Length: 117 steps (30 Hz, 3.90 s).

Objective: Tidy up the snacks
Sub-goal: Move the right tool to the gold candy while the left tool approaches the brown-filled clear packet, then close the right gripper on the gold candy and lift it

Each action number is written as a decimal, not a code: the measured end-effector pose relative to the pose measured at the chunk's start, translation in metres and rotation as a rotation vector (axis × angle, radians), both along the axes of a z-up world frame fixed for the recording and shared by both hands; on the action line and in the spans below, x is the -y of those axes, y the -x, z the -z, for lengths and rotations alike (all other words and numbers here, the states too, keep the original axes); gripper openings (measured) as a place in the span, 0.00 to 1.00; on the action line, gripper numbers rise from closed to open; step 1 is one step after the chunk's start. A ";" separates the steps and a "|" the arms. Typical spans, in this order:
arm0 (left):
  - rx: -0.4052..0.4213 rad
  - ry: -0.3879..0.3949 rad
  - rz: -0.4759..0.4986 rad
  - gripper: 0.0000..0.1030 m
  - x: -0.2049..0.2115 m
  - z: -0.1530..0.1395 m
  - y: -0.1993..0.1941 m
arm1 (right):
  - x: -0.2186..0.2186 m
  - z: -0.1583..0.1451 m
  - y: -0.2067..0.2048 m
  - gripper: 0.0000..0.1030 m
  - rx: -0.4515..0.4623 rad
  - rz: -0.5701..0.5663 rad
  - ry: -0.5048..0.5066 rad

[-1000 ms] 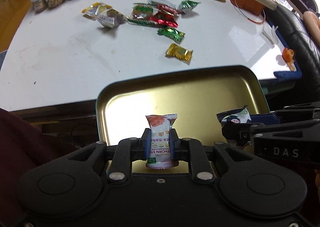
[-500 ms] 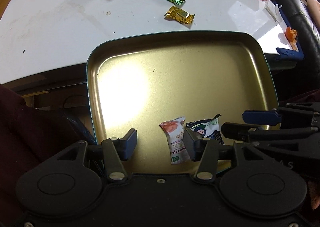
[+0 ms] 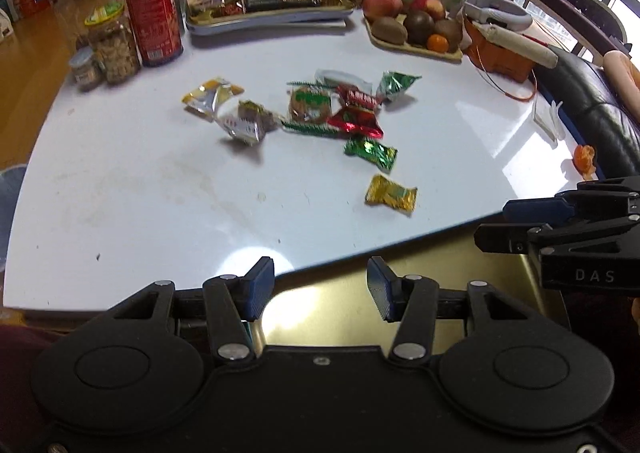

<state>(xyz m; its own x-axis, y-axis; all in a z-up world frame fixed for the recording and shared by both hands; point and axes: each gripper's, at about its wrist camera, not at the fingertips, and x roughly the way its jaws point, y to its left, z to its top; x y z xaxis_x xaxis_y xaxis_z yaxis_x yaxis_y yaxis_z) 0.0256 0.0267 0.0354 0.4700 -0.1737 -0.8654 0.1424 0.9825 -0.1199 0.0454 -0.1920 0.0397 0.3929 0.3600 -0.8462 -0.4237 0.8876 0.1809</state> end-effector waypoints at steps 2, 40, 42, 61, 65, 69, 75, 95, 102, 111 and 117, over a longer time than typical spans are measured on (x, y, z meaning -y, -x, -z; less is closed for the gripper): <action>0.031 0.005 -0.006 0.55 -0.007 -0.001 -0.014 | -0.007 0.001 -0.009 0.42 0.036 -0.045 0.016; -0.081 0.091 -0.257 0.55 -0.064 0.048 -0.125 | -0.042 0.081 -0.090 0.43 -0.051 -0.419 0.111; -0.079 0.098 -0.264 0.55 -0.066 0.048 -0.125 | -0.046 0.082 -0.090 0.43 -0.052 -0.432 0.115; -0.090 0.163 -0.360 0.55 -0.090 0.046 -0.126 | -0.034 0.081 -0.109 0.18 -0.107 -0.259 0.047; -0.150 0.172 -0.401 0.55 -0.098 0.053 -0.133 | -0.017 0.070 -0.123 0.18 -0.174 -0.109 -0.060; -0.157 0.209 -0.436 0.55 -0.103 0.054 -0.140 | 0.003 0.059 -0.131 0.18 -0.235 0.040 -0.175; -0.153 0.151 -0.309 0.56 -0.085 0.048 -0.173 | 0.019 0.049 -0.130 0.18 -0.231 0.109 -0.212; -0.175 -0.160 0.134 0.56 -0.022 0.064 -0.207 | 0.027 0.046 -0.139 0.19 -0.217 0.163 -0.258; -0.192 -0.163 0.185 0.56 -0.013 0.073 -0.209 | 0.035 0.046 -0.143 0.19 -0.213 0.218 -0.273; -0.210 -0.192 0.192 0.56 -0.007 0.084 -0.217 | 0.037 0.049 -0.143 0.19 -0.212 0.236 -0.278; -0.220 -0.193 0.179 0.48 -0.011 0.091 -0.217 | 0.036 0.051 -0.144 0.19 -0.218 0.234 -0.280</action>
<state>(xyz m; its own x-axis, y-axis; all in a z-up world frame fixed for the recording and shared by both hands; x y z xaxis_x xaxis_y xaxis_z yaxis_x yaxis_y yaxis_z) 0.2430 0.0374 -0.0557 0.2454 -0.0593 -0.9676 0.3056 0.9520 0.0192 0.1889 -0.2276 -0.0111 0.3145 0.5097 -0.8008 -0.1415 0.8594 0.4914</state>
